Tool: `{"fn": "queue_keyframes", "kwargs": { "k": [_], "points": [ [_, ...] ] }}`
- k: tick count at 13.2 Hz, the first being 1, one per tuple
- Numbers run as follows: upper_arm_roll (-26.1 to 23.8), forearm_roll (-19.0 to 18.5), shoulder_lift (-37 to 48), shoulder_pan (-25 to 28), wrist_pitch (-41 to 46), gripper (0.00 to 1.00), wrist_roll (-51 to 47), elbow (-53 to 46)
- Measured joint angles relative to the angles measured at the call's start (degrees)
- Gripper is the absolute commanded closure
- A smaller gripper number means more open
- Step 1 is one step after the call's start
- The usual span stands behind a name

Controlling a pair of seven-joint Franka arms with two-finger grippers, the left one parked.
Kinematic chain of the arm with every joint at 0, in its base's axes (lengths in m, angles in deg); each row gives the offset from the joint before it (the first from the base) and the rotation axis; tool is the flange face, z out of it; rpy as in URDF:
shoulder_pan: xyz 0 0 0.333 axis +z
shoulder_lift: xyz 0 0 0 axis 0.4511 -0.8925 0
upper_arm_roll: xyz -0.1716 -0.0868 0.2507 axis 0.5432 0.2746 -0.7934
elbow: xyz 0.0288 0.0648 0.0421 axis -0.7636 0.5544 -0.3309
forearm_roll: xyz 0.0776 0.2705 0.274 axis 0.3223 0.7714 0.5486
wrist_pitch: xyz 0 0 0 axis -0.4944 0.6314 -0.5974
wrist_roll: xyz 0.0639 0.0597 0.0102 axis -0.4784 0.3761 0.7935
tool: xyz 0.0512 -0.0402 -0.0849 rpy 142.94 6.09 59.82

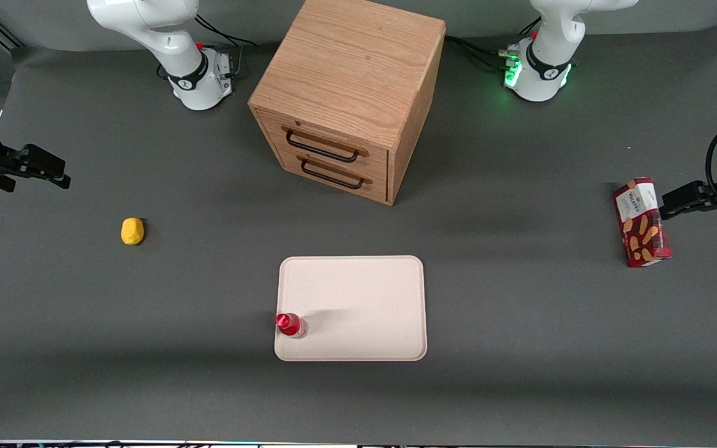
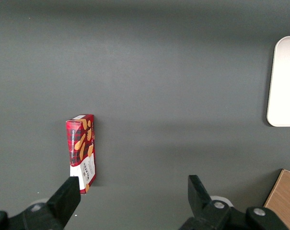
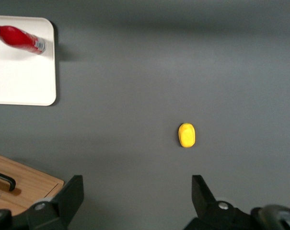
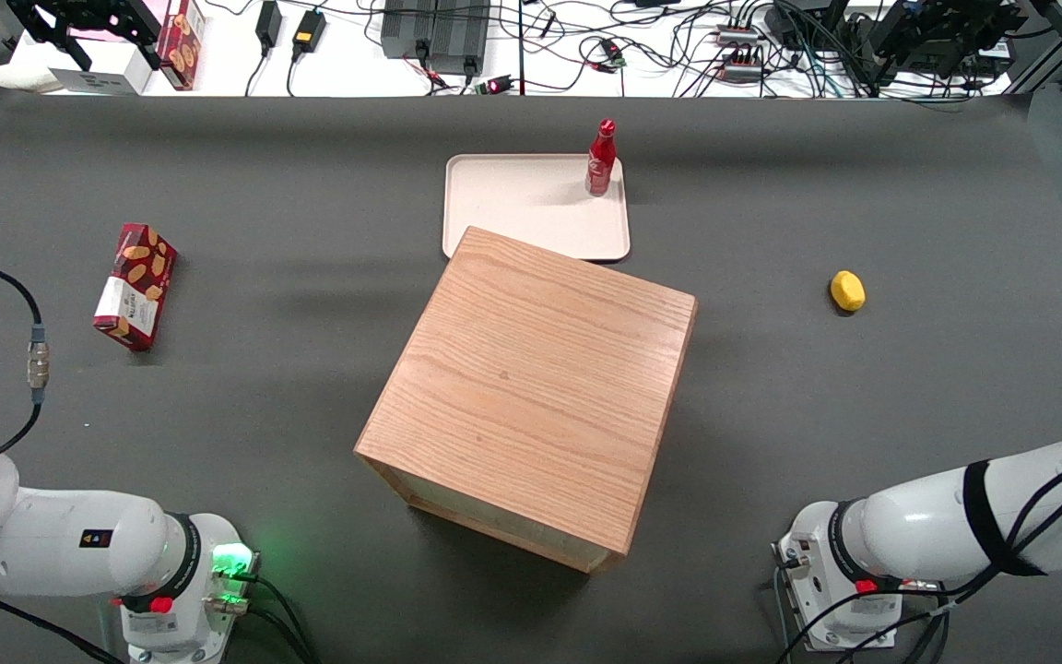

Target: Place coke bottle on tray

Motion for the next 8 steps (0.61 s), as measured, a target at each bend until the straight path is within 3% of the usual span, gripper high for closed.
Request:
{"fn": "queue_keyframes", "kwargs": {
  "k": [3, 8],
  "points": [
    [2.86, 1.25, 0.03, 1.73, -1.25, 0.00, 0.39, 1.11],
    [0.91, 1.25, 0.03, -0.32, -1.82, 0.00, 0.42, 1.28]
  ]
}}
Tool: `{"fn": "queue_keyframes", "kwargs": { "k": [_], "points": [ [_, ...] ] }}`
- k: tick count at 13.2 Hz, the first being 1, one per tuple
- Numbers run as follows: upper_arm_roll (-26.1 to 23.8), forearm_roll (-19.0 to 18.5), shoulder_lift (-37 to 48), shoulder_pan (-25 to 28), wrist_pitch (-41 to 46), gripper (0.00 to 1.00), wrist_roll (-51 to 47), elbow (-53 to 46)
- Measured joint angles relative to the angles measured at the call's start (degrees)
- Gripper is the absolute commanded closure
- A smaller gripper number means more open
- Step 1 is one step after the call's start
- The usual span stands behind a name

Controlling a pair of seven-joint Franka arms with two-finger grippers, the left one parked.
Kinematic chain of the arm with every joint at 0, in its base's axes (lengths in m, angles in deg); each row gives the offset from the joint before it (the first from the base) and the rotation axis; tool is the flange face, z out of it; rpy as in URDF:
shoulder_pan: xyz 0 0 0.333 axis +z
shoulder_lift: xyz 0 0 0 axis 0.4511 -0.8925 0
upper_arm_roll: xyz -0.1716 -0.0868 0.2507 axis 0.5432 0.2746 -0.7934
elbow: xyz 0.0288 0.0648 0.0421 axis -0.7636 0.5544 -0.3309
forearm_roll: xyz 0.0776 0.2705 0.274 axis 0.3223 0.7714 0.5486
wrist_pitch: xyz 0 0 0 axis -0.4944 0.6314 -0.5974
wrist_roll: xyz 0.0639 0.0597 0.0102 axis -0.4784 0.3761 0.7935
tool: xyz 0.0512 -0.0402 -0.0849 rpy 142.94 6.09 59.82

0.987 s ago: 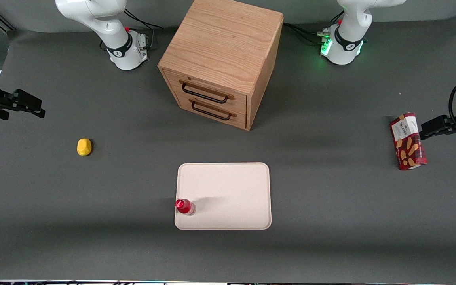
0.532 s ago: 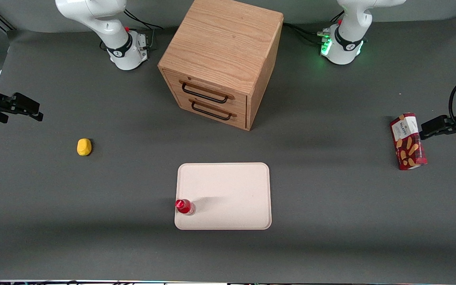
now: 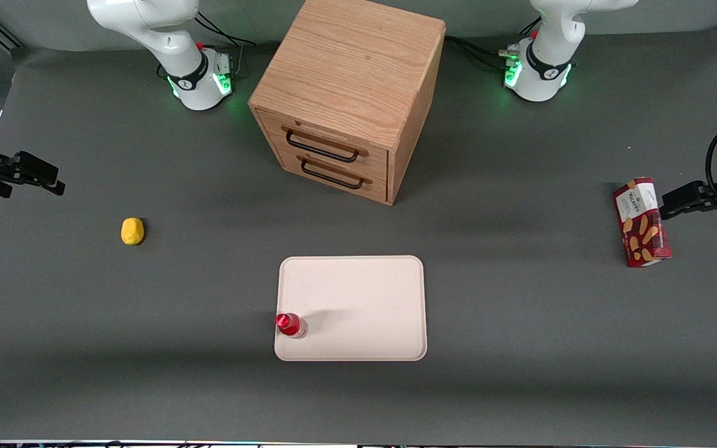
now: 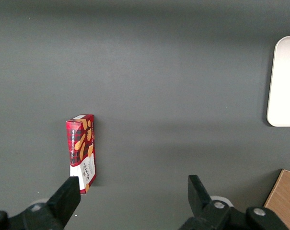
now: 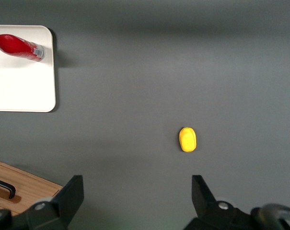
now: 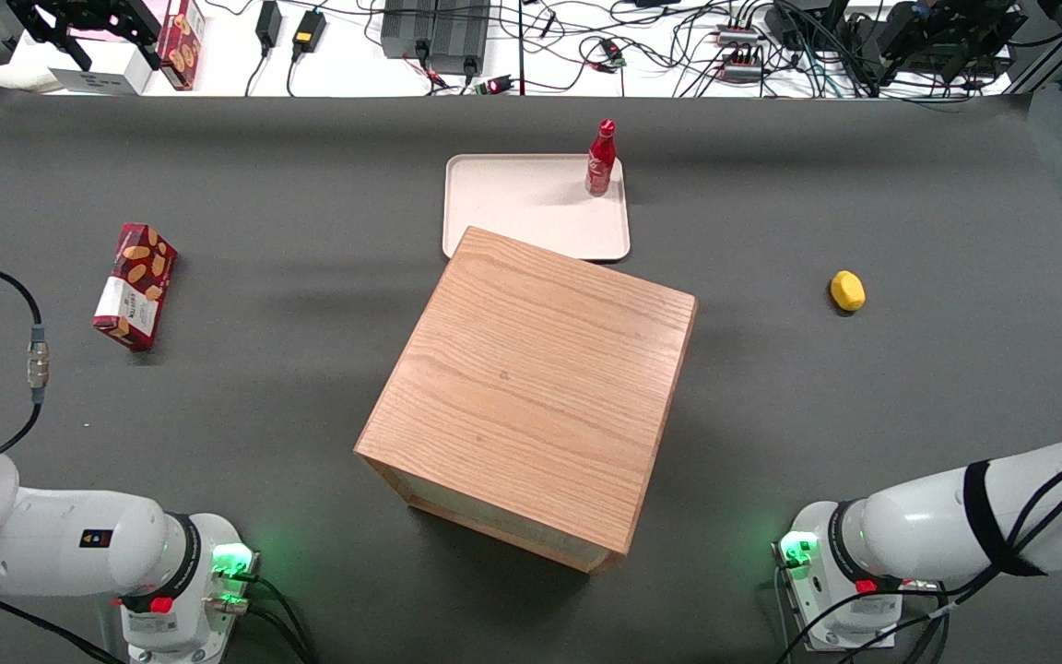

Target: Place coke bottle on tray

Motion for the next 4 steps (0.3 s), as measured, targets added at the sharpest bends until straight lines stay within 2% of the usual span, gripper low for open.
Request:
{"fn": "queue_keyframes", "kwargs": {
  "k": [4],
  "points": [
    [-0.40, 0.00, 0.17, 0.10, -0.11, 0.00, 0.00, -0.53]
  ]
}}
